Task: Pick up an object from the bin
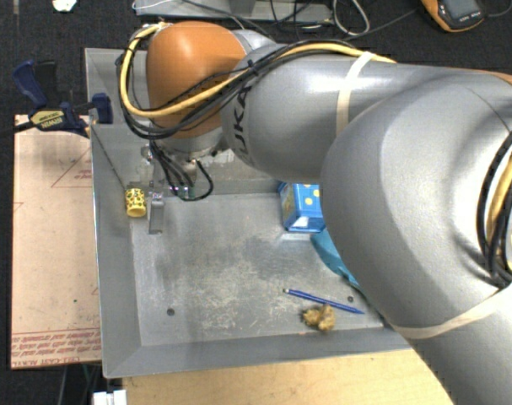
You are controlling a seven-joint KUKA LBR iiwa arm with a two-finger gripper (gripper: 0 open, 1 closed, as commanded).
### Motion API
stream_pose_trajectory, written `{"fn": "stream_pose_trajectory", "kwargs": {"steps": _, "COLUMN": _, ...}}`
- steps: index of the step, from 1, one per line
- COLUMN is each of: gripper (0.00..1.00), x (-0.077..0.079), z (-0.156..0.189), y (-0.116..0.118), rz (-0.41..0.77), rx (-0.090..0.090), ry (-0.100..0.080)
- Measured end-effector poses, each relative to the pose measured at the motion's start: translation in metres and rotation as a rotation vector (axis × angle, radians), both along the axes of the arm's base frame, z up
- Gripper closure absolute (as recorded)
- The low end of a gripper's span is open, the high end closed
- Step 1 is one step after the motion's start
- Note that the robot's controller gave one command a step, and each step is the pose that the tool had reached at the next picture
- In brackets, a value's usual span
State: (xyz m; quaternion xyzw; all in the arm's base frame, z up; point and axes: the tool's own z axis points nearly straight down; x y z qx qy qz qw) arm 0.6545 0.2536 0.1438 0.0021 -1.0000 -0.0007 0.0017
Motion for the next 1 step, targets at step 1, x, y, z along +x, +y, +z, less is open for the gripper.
{"fn": "stream_pose_trajectory", "kwargs": {"steps": 1, "gripper": 0.00, "x": 0.0013, "z": 0.0054, "y": -0.0013, "rz": -0.004, "rx": 0.001, "ry": -0.005}}
